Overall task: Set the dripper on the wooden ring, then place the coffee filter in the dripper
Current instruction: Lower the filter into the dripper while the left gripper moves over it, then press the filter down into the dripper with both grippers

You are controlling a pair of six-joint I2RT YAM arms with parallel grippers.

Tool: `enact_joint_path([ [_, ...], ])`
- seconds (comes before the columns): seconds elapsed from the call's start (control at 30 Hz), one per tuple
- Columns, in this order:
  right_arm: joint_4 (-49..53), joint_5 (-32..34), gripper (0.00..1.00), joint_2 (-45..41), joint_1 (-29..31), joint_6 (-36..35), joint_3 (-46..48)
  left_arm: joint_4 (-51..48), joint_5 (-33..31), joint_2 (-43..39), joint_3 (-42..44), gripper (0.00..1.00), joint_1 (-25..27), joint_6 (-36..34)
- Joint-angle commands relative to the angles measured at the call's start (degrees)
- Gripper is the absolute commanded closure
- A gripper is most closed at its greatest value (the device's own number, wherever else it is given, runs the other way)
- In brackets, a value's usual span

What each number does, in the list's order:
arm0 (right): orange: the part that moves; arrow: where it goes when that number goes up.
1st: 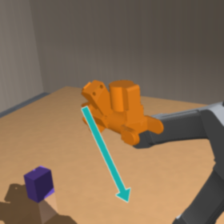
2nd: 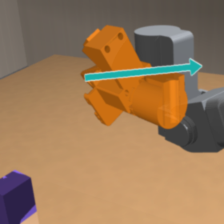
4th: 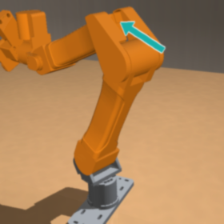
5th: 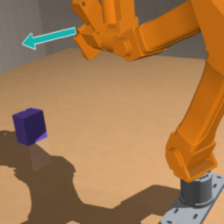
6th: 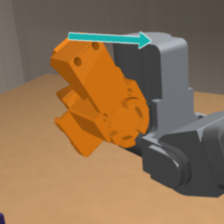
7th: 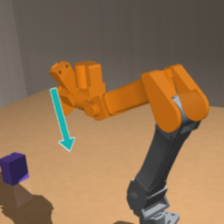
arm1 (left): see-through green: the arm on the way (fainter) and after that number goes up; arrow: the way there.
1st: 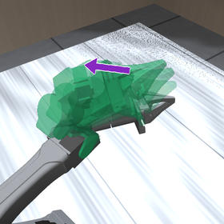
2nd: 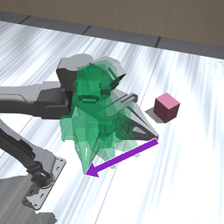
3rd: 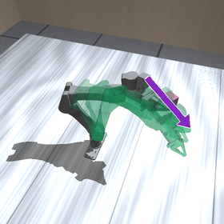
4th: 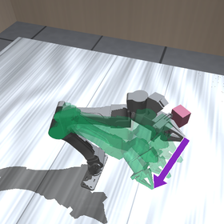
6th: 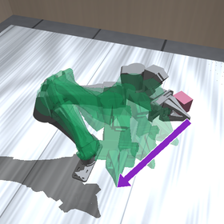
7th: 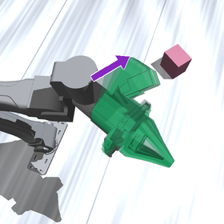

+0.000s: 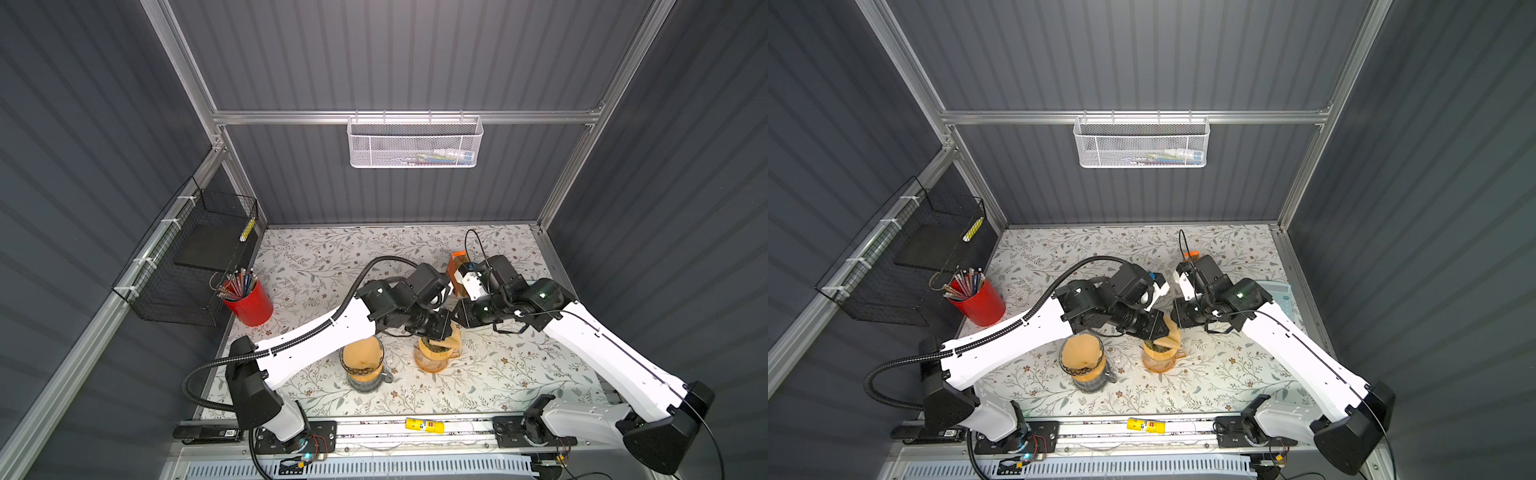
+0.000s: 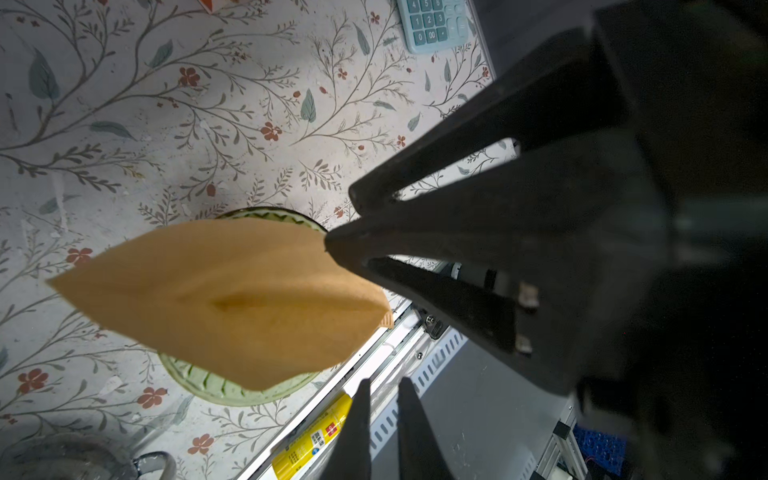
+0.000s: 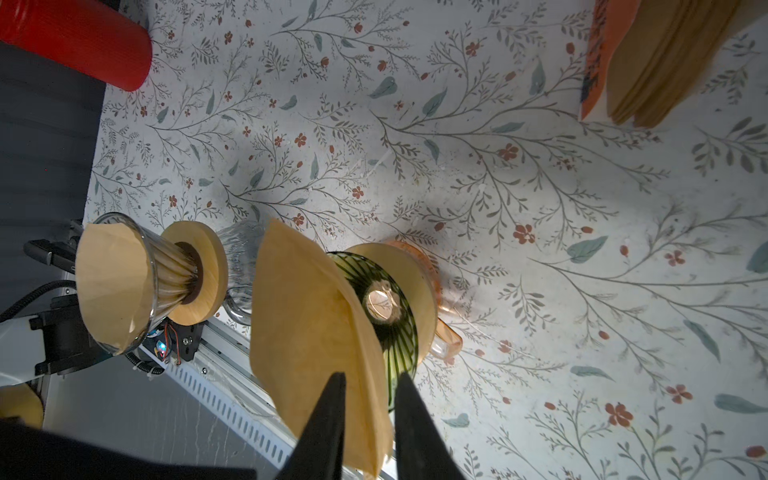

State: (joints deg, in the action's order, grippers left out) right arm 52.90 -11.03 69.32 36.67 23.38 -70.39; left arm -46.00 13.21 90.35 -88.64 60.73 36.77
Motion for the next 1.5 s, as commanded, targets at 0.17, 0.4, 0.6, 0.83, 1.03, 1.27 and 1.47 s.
enact_joint_path([
  [0.17,-2.40,-2.40,0.79,1.81,-0.28,-1.36,1.03,-0.94,-2.84,-2.32,2.23,0.85,-0.08,1.84],
  [0.4,-3.12,-3.31,0.80,3.25,-0.19,-0.99,1.52,-1.29,-4.16,-2.08,3.16,0.86,-0.08,1.26],
  [0.6,-3.40,-3.91,0.81,4.15,-0.08,-0.56,2.10,-1.46,-4.60,-2.54,4.58,0.86,-0.02,1.33],
  [0.83,-3.08,-3.66,0.82,4.33,0.35,-0.29,2.59,-1.63,-5.10,-2.70,5.74,0.87,-0.08,1.42],
  [1.03,-2.63,-3.05,0.82,3.69,0.78,0.24,2.21,-1.89,-4.58,-3.08,1.19,0.86,-0.08,1.39],
  [1.27,-3.14,-2.69,0.82,3.62,0.79,0.30,1.93,-1.01,-3.74,-0.46,-2.30,0.85,-0.08,0.11],
  [1.47,-2.65,-1.20,0.82,3.72,0.79,0.26,2.02,-2.33,-4.02,1.00,0.05,0.87,-0.08,-0.06],
])
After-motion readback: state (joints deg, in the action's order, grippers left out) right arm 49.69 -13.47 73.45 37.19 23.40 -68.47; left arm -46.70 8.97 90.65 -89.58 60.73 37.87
